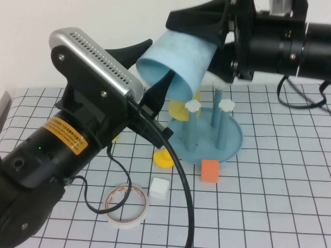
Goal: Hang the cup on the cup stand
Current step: Adjust the cup with two arms, then place the cup on the cup holder
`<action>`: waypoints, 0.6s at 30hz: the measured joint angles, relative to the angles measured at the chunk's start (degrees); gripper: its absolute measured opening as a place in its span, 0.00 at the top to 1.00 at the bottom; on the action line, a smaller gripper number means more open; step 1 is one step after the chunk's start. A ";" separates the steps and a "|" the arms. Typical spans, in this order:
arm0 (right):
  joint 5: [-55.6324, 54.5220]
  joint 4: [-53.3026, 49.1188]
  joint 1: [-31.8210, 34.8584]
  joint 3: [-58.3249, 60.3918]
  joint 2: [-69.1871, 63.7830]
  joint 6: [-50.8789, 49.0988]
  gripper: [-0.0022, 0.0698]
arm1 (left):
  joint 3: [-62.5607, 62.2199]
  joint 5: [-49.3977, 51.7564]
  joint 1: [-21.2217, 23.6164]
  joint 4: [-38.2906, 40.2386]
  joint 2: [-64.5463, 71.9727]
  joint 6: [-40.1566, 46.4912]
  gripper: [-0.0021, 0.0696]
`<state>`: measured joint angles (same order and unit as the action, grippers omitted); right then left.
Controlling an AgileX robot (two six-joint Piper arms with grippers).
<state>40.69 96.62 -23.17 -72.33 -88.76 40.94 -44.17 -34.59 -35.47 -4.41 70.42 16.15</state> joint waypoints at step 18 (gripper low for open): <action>-15.99 0.61 3.04 -3.88 0.00 54.40 0.15 | 0.00 39.81 0.00 0.63 -18.70 -3.46 0.75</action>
<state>24.70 97.22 -20.14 -76.21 -88.76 95.34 -44.17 5.23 -35.47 -3.78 51.72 12.69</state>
